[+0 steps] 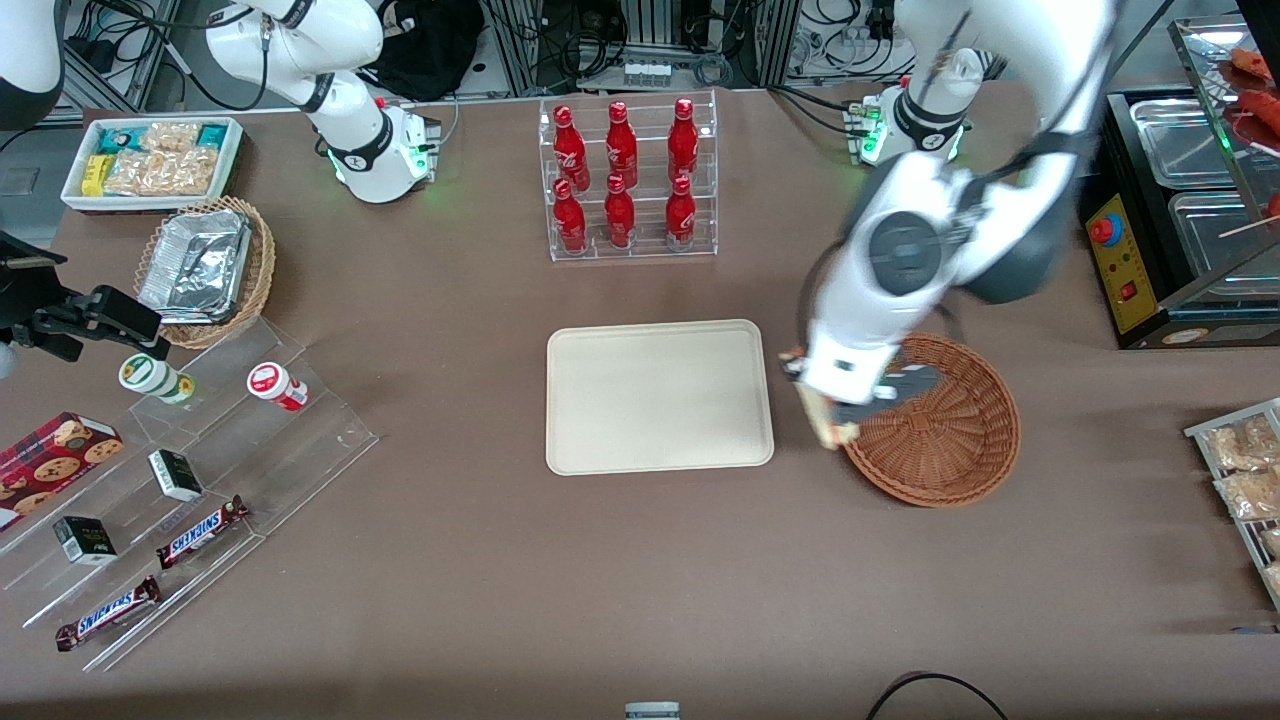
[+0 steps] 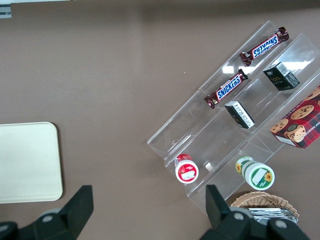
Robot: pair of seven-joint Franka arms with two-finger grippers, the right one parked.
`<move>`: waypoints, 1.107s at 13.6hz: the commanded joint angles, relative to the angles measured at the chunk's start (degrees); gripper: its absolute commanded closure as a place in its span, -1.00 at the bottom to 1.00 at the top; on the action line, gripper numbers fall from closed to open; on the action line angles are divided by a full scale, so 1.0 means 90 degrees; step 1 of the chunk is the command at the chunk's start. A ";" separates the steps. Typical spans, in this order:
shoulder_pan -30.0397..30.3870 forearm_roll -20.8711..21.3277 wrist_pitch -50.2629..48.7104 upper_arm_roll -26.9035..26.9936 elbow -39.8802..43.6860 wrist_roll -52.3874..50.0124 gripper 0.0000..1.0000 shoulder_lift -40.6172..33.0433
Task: Place sandwich from basket to tray
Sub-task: 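Lift the sandwich and carry it over the cream tray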
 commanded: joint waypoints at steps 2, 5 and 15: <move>-0.0561 -0.0045 -0.0116 0.0066 0.1219 -0.0054 0.86 0.1237; -0.1011 0.0003 -0.0096 0.0066 0.1281 -0.0054 0.85 0.1522; -0.2035 0.0140 0.0929 0.0105 0.1310 -0.0337 0.80 0.2371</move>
